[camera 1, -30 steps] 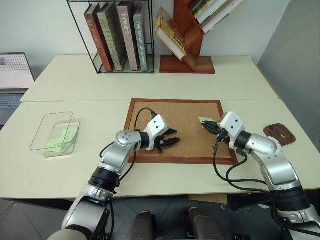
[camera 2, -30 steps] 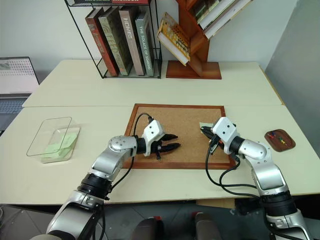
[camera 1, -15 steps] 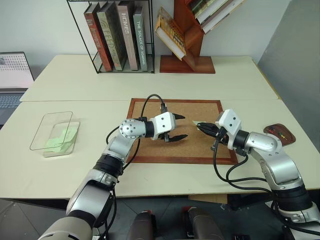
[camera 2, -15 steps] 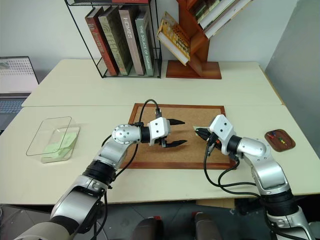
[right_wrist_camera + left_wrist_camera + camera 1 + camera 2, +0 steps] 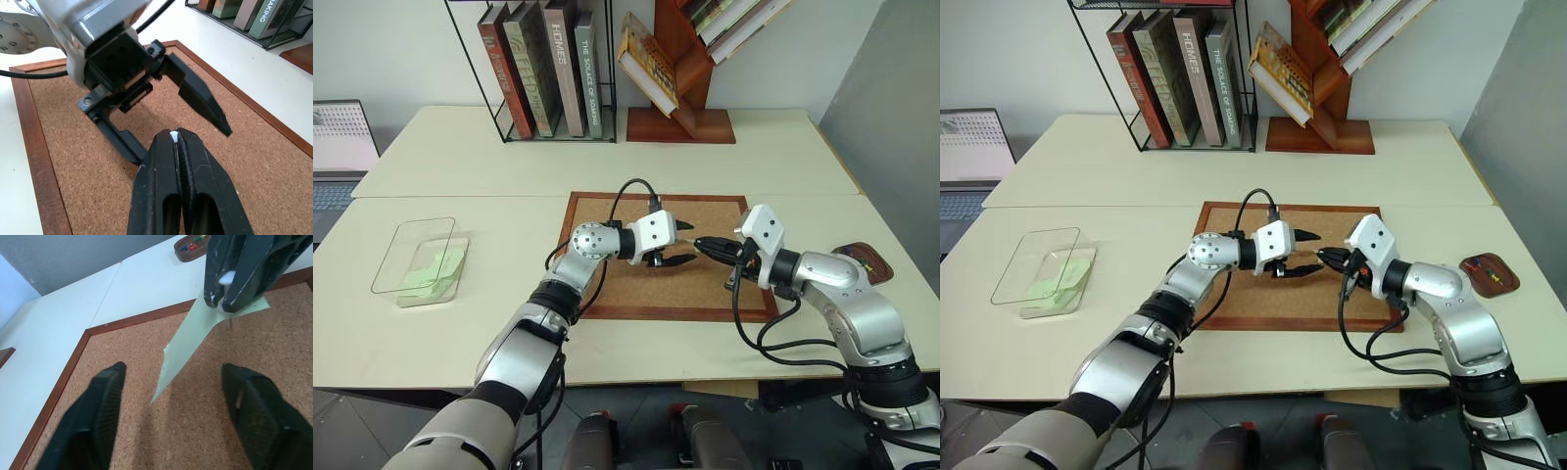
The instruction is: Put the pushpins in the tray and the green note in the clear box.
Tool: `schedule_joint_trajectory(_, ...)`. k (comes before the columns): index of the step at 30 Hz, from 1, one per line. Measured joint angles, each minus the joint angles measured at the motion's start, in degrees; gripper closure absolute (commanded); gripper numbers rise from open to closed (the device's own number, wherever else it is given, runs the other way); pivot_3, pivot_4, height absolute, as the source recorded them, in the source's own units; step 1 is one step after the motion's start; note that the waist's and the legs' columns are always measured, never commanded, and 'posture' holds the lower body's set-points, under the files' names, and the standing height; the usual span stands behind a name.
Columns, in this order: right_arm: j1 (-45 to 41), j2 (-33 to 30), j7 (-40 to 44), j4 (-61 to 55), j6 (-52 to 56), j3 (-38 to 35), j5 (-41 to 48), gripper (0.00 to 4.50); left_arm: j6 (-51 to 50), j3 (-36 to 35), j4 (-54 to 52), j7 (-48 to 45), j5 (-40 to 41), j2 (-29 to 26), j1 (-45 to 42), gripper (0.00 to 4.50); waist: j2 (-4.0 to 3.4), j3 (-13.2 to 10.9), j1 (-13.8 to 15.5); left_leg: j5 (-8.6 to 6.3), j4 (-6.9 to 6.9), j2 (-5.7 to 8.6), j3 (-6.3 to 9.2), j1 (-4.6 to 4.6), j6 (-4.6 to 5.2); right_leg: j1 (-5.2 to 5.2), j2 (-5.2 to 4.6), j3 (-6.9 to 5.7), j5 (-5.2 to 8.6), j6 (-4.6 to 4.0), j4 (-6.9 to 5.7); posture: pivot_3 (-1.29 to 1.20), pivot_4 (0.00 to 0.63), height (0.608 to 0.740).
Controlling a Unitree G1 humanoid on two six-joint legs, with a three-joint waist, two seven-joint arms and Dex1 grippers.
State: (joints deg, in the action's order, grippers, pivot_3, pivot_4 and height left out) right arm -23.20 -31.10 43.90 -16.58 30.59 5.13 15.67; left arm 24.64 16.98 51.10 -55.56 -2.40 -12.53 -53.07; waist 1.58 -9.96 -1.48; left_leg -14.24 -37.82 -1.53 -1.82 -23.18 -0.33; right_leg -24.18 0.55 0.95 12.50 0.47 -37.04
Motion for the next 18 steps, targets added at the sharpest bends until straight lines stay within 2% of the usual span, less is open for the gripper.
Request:
schedule_joint_trajectory(5, -0.1, 0.0, -0.2, -0.7, 1.1, 0.0, 1.3, 4.50, 2.0, -0.6, 3.9, -0.4, 0.0, 0.8, -1.4, 3.16, 0.00, 0.0, 0.0, 0.00, 0.00, 0.00, 0.00, -0.04, 0.00, -0.01, 0.00, 0.01, 0.00, 0.00, 0.02, 0.00, 0.150, 0.740)
schedule_joint_trajectory(12, -0.4, 0.0, -0.5, -1.1, 2.5, -0.1, 1.9, 4.50, 3.9, -1.2, 6.1, -2.1, 0.0, 2.3, -2.0, 4.34, 0.01, 0.0, 0.0, 0.00, -0.03, 0.01, 0.02, -0.07, 0.00, -0.02, 0.00, -0.01, 0.00, 0.00, 0.00, 0.00, 0.150, 0.740)
schedule_joint_trajectory(13, -0.4, 0.0, -0.5, -1.1, 2.6, -0.1, 2.1, 4.50, 4.2, -1.4, 6.2, -2.6, 0.0, 2.5, -2.0, 4.47, 0.01, 0.0, 0.0, 0.00, -0.03, 0.01, 0.02, -0.07, 0.00, -0.02, 0.00, -0.02, 0.00, 0.00, 0.00, 0.00, 0.150, 0.740)
schedule_joint_trajectory(18, -0.4, 0.0, -0.6, -1.1, 3.0, -0.1, 2.6, 4.50, 4.6, -1.7, 6.5, -5.1, 0.3, 3.2, -2.1, 4.47, 0.01, 0.0, 0.0, 0.00, -0.03, 0.01, 0.02, -0.07, 0.00, -0.03, 0.00, -0.02, 0.00, 0.00, 0.00, 0.00, 0.150, 0.740)
